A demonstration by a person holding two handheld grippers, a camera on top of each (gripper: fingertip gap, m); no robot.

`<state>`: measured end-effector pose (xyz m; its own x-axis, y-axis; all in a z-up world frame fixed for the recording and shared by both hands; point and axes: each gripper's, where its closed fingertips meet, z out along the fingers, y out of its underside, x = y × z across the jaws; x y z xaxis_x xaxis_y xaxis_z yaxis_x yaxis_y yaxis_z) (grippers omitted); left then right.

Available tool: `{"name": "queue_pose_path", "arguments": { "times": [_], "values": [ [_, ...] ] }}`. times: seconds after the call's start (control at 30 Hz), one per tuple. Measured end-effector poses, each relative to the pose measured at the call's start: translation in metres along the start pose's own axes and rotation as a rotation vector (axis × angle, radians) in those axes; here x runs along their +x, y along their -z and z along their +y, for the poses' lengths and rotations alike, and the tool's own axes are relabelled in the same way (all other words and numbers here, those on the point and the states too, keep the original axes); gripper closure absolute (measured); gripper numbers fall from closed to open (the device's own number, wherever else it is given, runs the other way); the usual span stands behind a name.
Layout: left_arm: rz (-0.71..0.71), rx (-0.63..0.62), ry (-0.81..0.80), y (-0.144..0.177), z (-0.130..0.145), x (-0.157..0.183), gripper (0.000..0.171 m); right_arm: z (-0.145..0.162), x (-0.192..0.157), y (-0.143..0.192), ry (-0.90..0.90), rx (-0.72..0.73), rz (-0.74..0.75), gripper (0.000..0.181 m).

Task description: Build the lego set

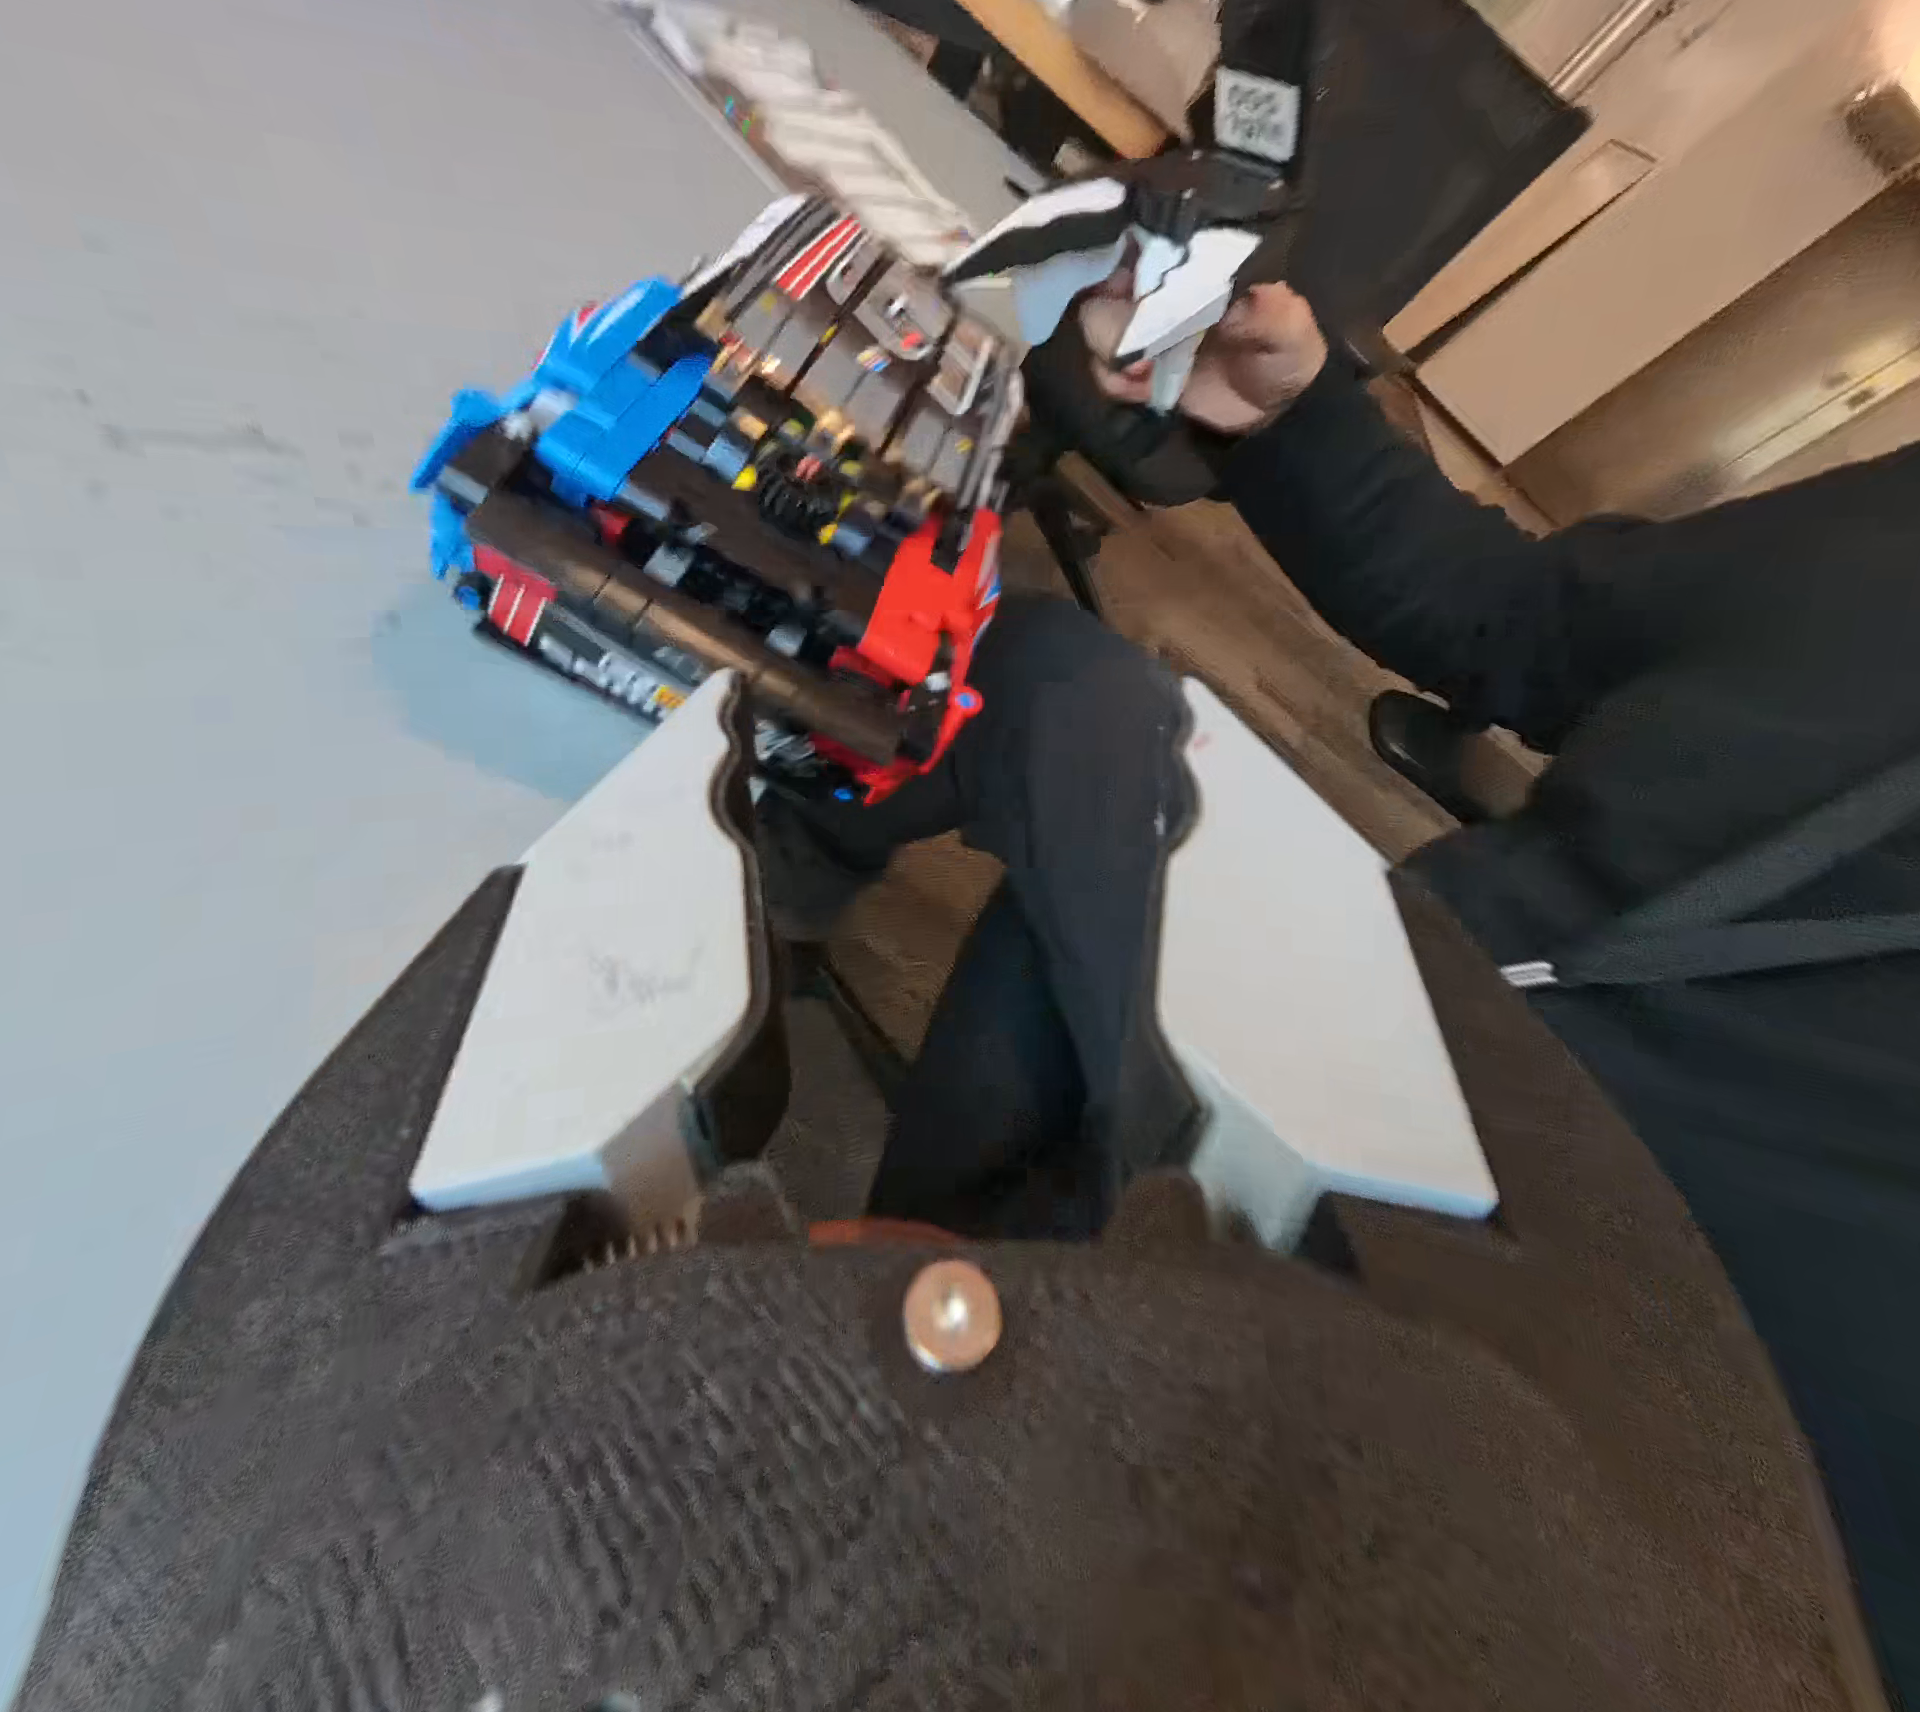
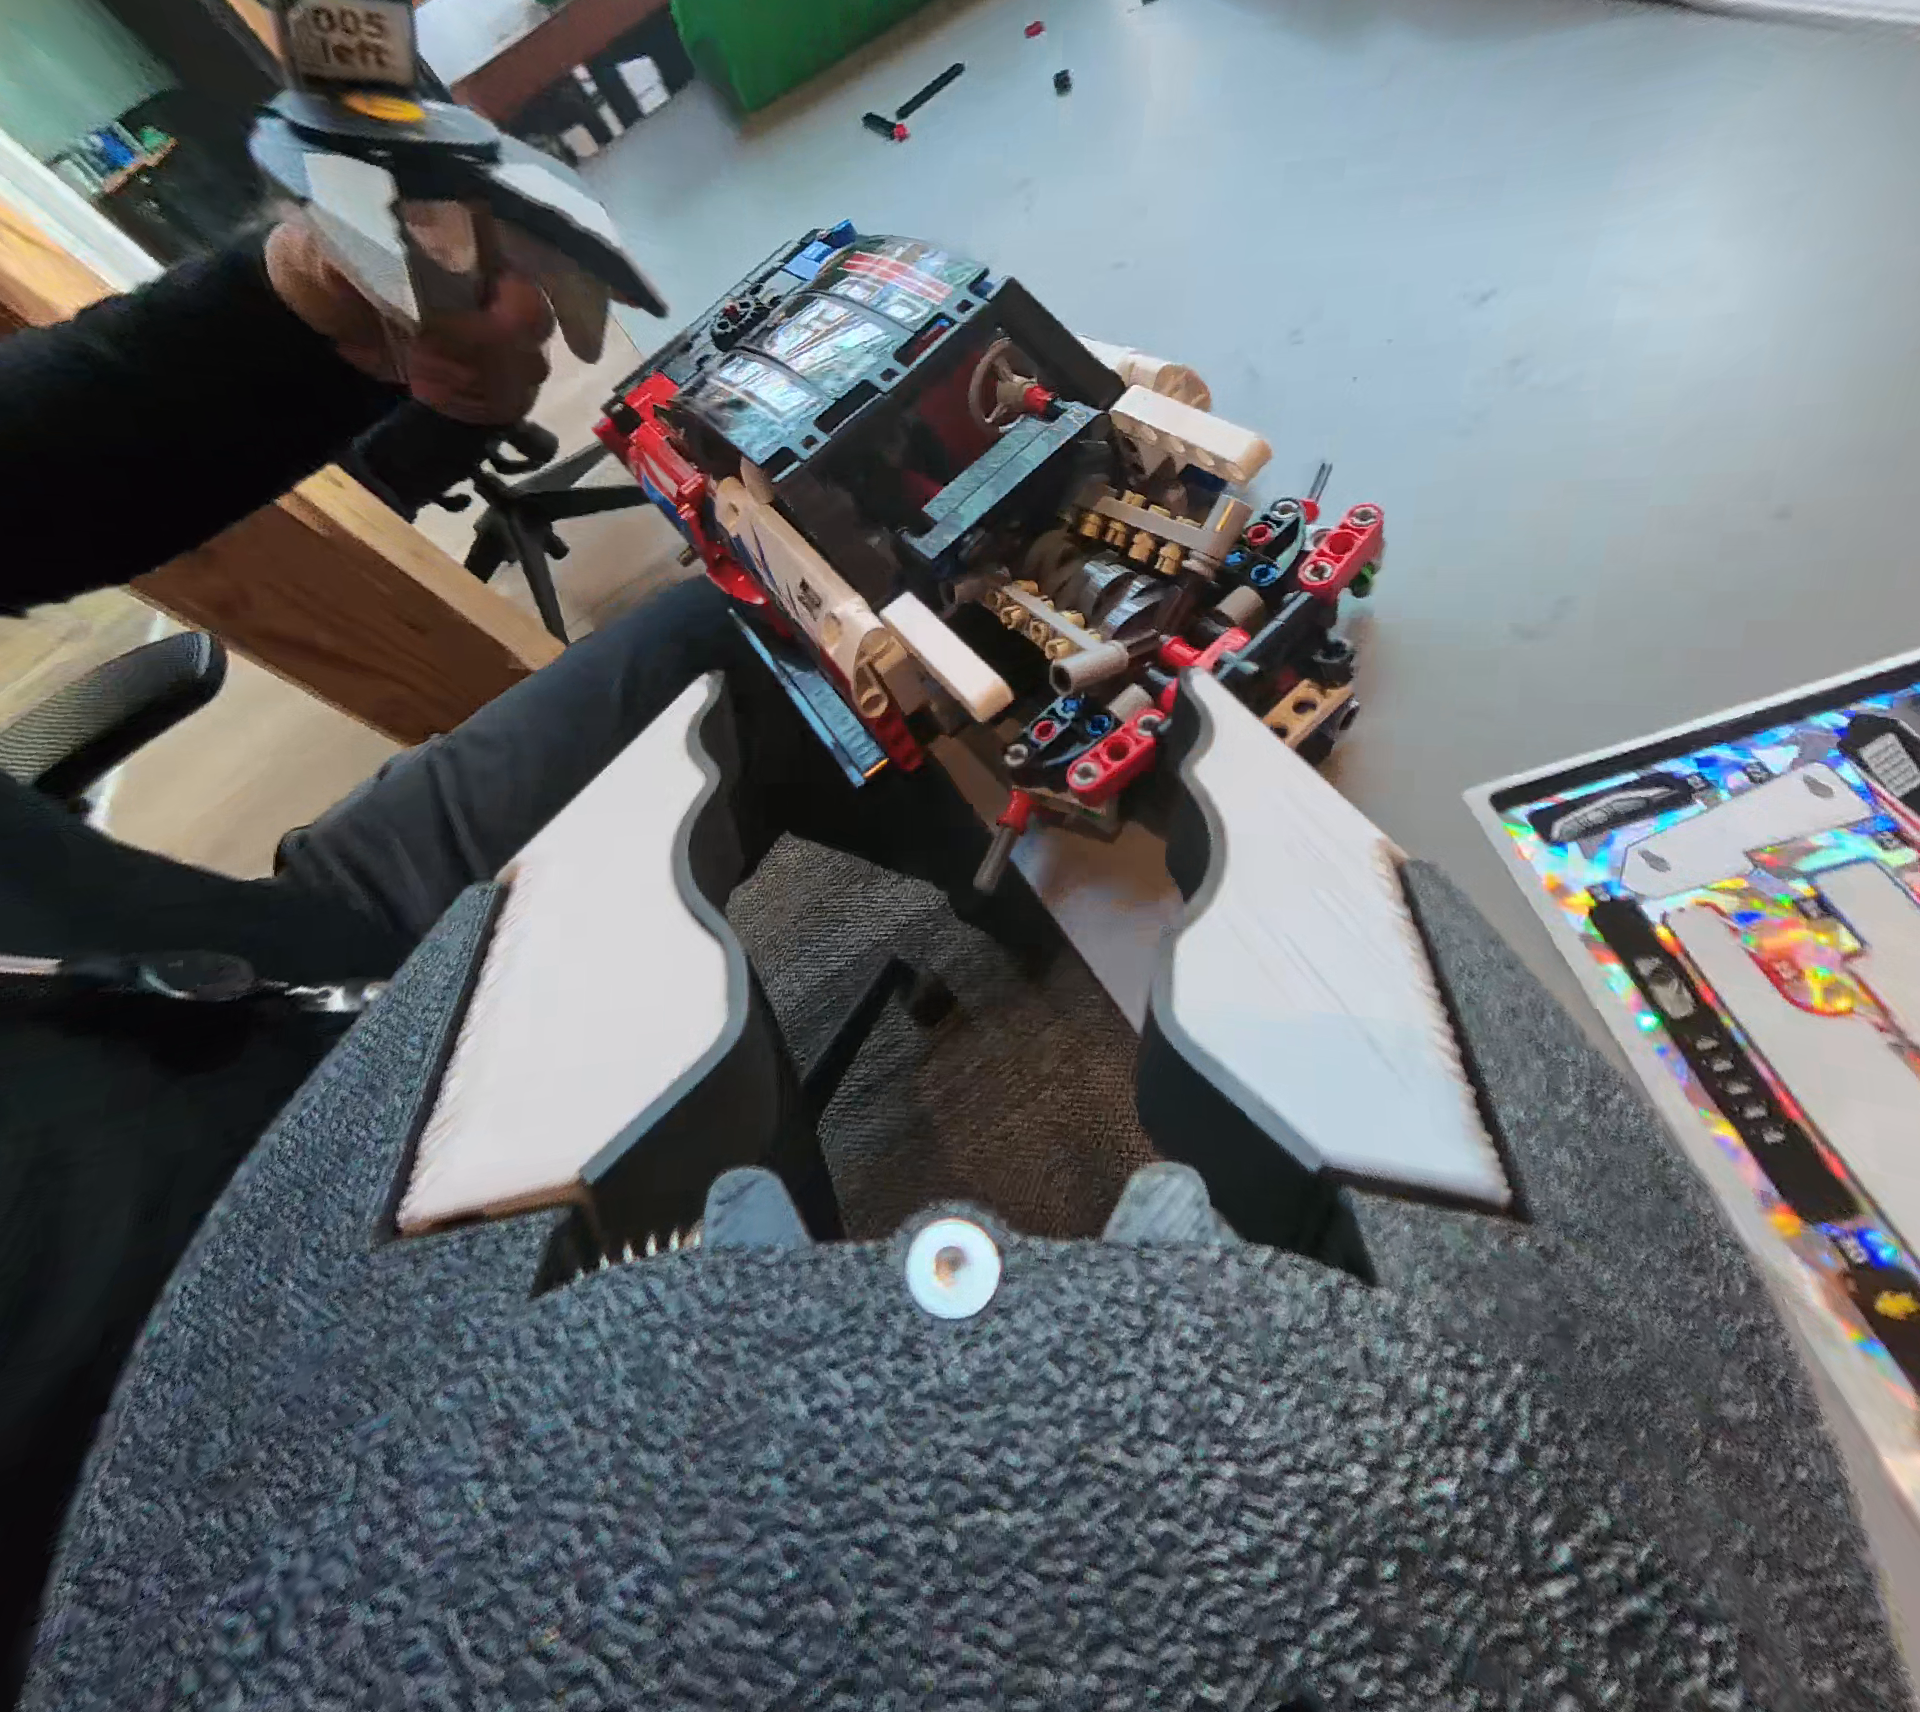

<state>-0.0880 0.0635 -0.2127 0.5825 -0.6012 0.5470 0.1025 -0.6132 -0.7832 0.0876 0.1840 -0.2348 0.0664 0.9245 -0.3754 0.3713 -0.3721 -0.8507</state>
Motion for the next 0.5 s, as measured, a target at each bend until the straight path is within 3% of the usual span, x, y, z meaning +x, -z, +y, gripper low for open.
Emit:
{"name": "queue_pose_path", "arguments": {
  "times": [0.1,0.2,0.33,0.5],
  "values": [
    [-0.013,-0.097,0.144,-0.015,0.015,-0.029,0.083,-0.004,0.004,-0.009,-0.025,-0.023,-0.05,0.105],
    [0.109,-0.024,0.289,-0.019,-0.002,-0.027,0.087,-0.009,0.003,-0.018,-0.05,-0.039,-0.096,0.105],
    [0.13,-0.024,0.352,-0.015,-0.013,-0.034,0.093,-0.018,0.007,-0.026,-0.048,-0.059,-0.106,0.108],
    [0.016,-0.045,0.323,0.002,-0.005,-0.05,0.092,-0.035,0.018,-0.002,-0.019,-0.055,-0.021,0.101]
  ]
}}
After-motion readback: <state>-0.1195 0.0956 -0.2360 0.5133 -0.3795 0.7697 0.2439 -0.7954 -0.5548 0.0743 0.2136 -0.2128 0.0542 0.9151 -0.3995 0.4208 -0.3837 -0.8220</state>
